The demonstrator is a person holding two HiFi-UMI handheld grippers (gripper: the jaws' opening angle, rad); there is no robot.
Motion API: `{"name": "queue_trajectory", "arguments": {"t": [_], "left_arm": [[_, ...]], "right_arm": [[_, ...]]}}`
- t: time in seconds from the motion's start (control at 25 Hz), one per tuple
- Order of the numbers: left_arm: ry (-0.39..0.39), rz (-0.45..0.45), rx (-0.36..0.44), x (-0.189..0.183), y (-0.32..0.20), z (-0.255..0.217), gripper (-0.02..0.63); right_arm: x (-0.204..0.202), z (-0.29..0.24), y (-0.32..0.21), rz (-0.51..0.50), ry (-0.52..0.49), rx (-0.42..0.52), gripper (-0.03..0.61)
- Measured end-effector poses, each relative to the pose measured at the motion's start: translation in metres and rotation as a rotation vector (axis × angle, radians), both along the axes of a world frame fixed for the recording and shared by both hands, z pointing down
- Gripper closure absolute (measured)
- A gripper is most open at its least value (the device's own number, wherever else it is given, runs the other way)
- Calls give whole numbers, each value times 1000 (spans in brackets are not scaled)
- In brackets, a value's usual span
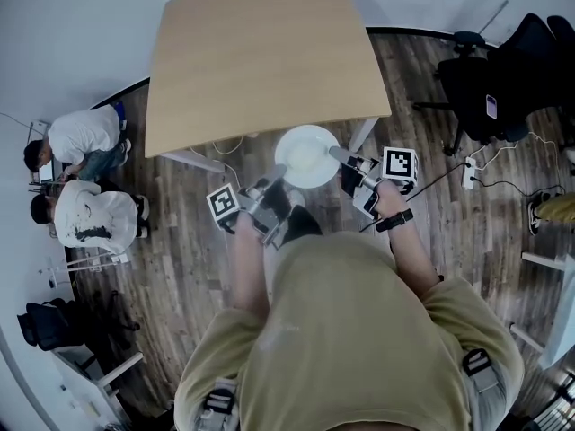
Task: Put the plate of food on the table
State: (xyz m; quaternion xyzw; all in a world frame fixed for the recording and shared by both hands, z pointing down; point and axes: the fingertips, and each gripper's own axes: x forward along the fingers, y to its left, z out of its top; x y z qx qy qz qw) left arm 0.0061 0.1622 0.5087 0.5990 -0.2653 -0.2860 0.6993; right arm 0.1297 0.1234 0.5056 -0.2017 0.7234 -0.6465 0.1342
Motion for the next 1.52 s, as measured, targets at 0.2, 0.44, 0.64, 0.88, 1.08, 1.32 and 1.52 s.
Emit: {"name": "queue_trajectory", "arguments": {"t": [0.2,0.44,0.64,0.88,1.08,1.32,1.52], "left_arm": [[1,21,4,-53,-69,-6,586],[-24,19,58,-57,-70,-12,583],[-35,10,60,-123,-139,-5,586],[-74,26,42,-157,-179,10,591],[-82,61,-7,-157,-208,32,592],[-212,57,11,-168,-279,69,604],[-278,70,37,-164,-337,86,602]], "right_arm": [[-53,-1,-68,23,28,-11,549],[-57,-4,-68,18,36,12,553],[-124,-2,-140,-6,94,27,558],[-159,14,-167,2,179,105,541],[-159,43,-193,-17,224,89,531],[-171,71,-264,-77,249,51,539],[-165,93,-318,-106,294,32,537]]}}
